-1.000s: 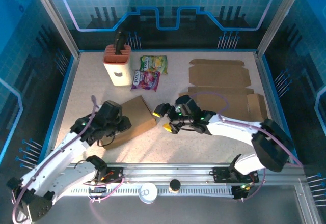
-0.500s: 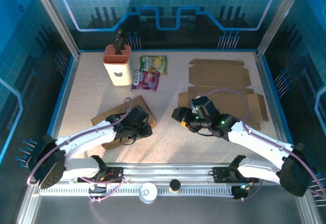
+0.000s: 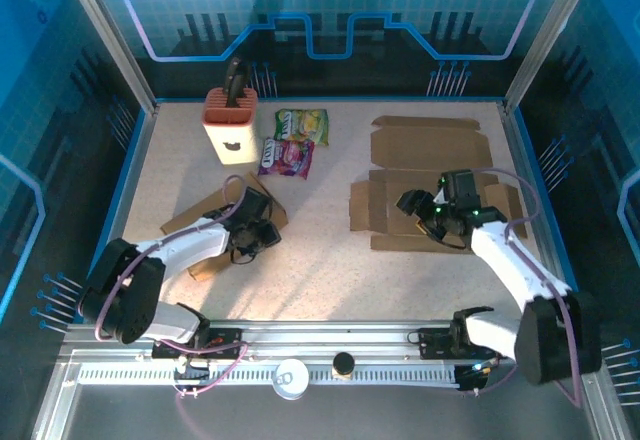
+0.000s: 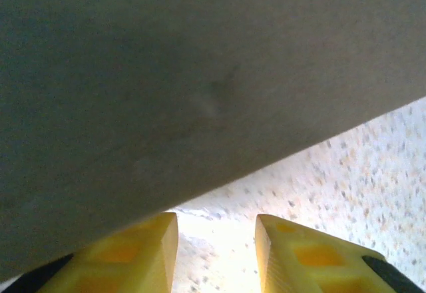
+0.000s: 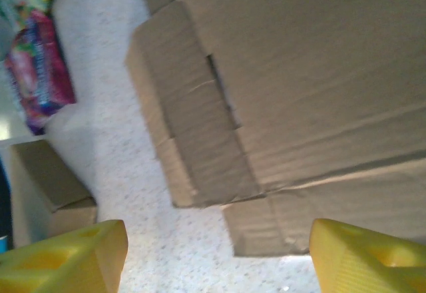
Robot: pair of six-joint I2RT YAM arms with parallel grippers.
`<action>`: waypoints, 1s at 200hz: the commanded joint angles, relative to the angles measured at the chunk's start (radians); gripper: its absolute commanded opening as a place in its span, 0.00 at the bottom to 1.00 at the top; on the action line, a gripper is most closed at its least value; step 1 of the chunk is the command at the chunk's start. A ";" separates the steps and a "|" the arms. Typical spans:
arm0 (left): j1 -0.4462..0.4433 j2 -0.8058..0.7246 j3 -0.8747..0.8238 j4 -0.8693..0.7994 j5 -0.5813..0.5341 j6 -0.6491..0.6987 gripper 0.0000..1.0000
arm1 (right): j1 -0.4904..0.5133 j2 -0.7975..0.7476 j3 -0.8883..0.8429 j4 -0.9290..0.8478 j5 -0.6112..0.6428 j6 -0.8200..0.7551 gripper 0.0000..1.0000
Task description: Fold the paper box
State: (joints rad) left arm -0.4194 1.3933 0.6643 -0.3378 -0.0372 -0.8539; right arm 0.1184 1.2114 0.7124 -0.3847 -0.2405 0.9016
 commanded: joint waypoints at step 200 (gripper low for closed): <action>-0.458 0.066 -0.288 0.839 -0.160 -0.702 0.51 | 0.466 0.337 -0.040 0.240 0.050 0.285 0.72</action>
State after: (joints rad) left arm -0.8940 1.4330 0.4057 0.3660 -0.1421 -1.5188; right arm 0.5598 1.5478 0.7109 -0.1097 -0.2260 1.1419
